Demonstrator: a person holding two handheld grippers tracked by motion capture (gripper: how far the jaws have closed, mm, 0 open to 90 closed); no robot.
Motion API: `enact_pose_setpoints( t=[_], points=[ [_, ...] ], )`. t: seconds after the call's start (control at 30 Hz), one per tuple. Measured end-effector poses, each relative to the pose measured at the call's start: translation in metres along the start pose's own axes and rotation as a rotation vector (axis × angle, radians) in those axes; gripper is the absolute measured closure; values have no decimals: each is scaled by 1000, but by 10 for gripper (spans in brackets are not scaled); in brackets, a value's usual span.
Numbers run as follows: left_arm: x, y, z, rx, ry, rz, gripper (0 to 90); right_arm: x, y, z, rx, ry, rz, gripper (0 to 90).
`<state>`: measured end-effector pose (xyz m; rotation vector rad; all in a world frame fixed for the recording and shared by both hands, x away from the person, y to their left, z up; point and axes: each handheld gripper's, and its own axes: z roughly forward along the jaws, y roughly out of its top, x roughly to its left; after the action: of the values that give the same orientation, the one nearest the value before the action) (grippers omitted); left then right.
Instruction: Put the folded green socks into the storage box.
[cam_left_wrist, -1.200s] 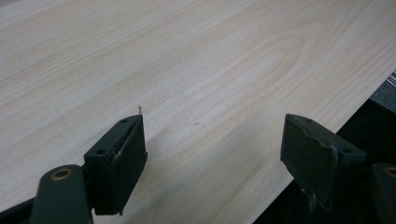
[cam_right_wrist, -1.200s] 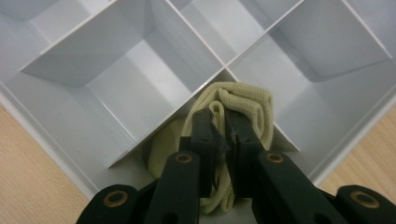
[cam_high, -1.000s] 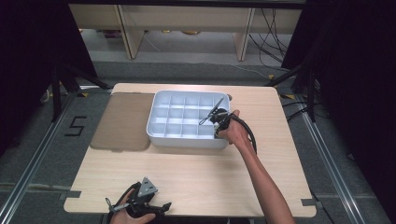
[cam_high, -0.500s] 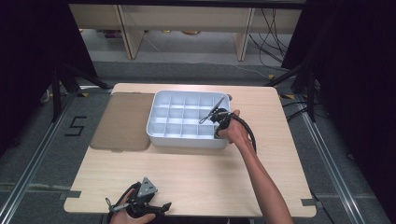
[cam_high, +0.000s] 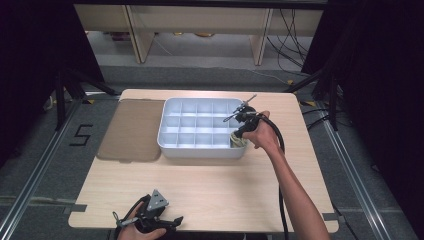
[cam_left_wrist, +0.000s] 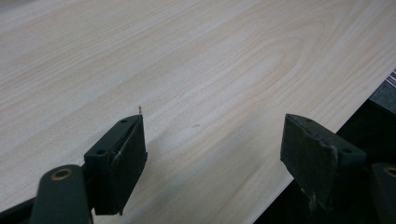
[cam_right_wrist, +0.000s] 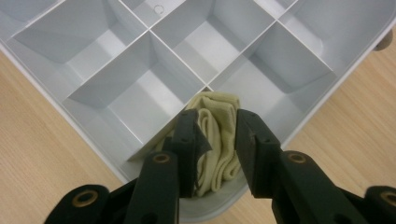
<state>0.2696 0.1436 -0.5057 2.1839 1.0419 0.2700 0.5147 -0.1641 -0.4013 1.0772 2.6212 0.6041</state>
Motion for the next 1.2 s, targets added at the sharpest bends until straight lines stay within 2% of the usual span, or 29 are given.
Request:
enact_pose_setpoints(
  t=[0.03, 0.07, 0.1, 0.13, 0.17, 0.27, 0.3, 0.33, 0.37, 0.43, 0.47, 0.5, 0.53, 0.57, 0.67, 0.73, 0.77, 0.83, 0.9, 0.93, 0.97, 1.07, 1.2],
  points=[
    [0, 0, 0, -1, 4, 3, 218, 1, -1, -2, 0, 8, 31, 690],
    [1, 0, 0, 0, 5, 7, 218, 0, -2, -3, -14, 4, 31, 685],
    [0, 0, 1, -5, 4, -6, 218, 0, -2, -5, -19, 7, 31, 675],
    [2, 0, 0, -3, 6, 23, 218, 0, -2, -7, -15, 9, 50, 667],
    [2, 0, 0, -4, 3, 15, 218, 0, -3, -8, -33, 8, 32, 662],
    [2, 0, -1, 3, -3, 17, 218, 1, -4, -12, -45, 12, 42, 638],
    [2, 0, -1, 3, -5, 18, 218, 0, -5, -12, -63, 7, 23, 632],
    [2, 0, -1, 3, -2, 14, 218, 1, -6, -13, -61, 18, 40, 619],
    [2, 0, -1, -1, -6, -7, 218, 1, -7, -13, -73, 27, 45, 607],
    [3, 0, -1, -2, -3, 12, 218, 3, -9, -14, -68, 20, 51, 588],
    [3, 0, -1, -2, 5, 6, 218, 3, -10, -15, -69, 14, 53, 587],
    [2, 0, 0, -7, 7, -10, 218, 3, -12, -16, -85, 31, 45, 585],
    [2, 0, 0, -7, 1, -19, 218, 3, -12, -16, -89, 28, 58, 579],
    [3, 0, -1, 3, -1, -7, 218, 3, -13, -18, -85, 19, 61, 575],
    [4, 0, -1, -1, -3, -12, 218, 4, -16, -19, -96, 33, 51, 558],
    [5, 0, -1, 5, 8, 14, 218, 5, -17, -20, -96, 33, 57, 545],
    [5, 0, -1, -2, 6, 4, 218, 5, -17, -20, -101, 30, 49, 543],
    [5, 0, -2, 5, 4, 15, 218, 5, -18, -24, -103, 20, 58, 539],
    [5, 0, -2, 6, 2, 13, 218, 6, -18, -25, -112, 34, 57, 535],
    [5, 0, -2, 6, 2, 14, 218, 7, -19, -27, -107, 15, 65, 534],
    [5, 0, -2, 5, 2, 14, 218, 7, -19, -27, -114, 33, 56, 534],
    [5, 0, -2, 2, 2, 14, 218, 9, -20, -30, -119, 23, 56, 521],
    [6, 0, -2, 0, 3, 17, 218, 11, -22, -31, -130, 42, 39, 484]
  ],
)
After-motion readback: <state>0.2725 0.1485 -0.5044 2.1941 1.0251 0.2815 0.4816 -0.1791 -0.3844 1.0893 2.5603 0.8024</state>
